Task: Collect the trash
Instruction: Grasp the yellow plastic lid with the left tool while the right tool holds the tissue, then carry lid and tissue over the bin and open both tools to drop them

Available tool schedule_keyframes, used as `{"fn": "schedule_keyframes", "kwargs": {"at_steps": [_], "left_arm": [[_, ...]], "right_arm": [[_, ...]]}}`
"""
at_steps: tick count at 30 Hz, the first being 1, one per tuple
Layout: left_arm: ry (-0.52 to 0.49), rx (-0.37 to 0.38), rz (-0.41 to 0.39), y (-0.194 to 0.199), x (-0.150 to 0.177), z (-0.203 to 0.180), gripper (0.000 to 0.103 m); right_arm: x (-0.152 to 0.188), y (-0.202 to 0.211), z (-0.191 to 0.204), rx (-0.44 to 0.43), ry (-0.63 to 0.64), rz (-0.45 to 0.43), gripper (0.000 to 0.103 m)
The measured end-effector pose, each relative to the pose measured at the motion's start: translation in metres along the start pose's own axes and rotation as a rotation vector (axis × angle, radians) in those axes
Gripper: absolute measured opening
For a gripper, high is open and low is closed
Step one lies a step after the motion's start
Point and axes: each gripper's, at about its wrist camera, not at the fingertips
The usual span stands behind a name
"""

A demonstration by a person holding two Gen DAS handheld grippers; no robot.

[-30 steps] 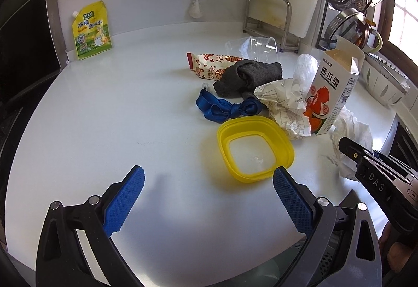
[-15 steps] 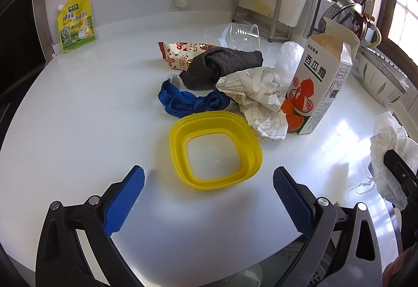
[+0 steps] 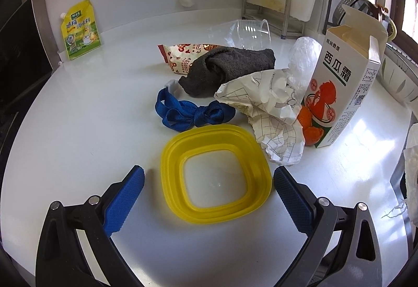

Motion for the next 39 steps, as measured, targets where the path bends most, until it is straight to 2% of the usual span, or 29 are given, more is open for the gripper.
{"fn": "schedule_keyframes", "kwargs": {"at_steps": [1,2,3,7,13,19,24,27,30,39], "left_arm": [[0.002,-0.002,-0.009,0.001,0.000,0.001,0.090],[0.003,0.001,-0.017,0.003,0.000,0.002,0.078],[0.004,0.005,-0.022,0.005,0.001,0.003,0.072],[-0.030,-0.003,-0.032,0.010,0.003,0.003,0.069],[-0.047,-0.009,-0.073,0.034,0.010,0.017,0.068],[-0.101,0.032,-0.110,0.077,0.030,0.027,0.068],[-0.137,0.082,-0.122,0.115,0.059,0.031,0.068],[-0.156,0.115,-0.109,0.137,0.075,0.035,0.068],[-0.180,0.128,-0.128,0.158,0.092,0.036,0.068],[-0.201,0.188,-0.100,0.175,0.138,0.038,0.068]], "right_arm": [[0.000,0.000,0.000,0.000,0.000,-0.002,0.007],[0.000,0.001,0.000,0.001,0.002,-0.002,0.007],[0.001,0.001,0.000,0.002,0.003,-0.002,0.007],[0.002,0.000,-0.001,0.008,0.004,0.001,0.007],[0.007,0.009,0.001,0.016,0.018,-0.001,0.007],[0.025,0.040,0.009,0.007,0.026,0.013,0.007],[0.050,0.075,0.025,0.007,0.051,0.028,0.007],[0.070,0.094,0.034,-0.004,0.054,0.068,0.007],[0.092,0.110,0.042,-0.003,0.074,0.100,0.007],[0.138,0.138,0.050,-0.004,0.105,0.165,0.007]]}}
Point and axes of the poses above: each gripper's, at about its wrist camera, not at the fingertips, and y roughly against the way its jaws point, z to its left, x to its underside, and after that the axes turned 3 degrees about -z, right-handed
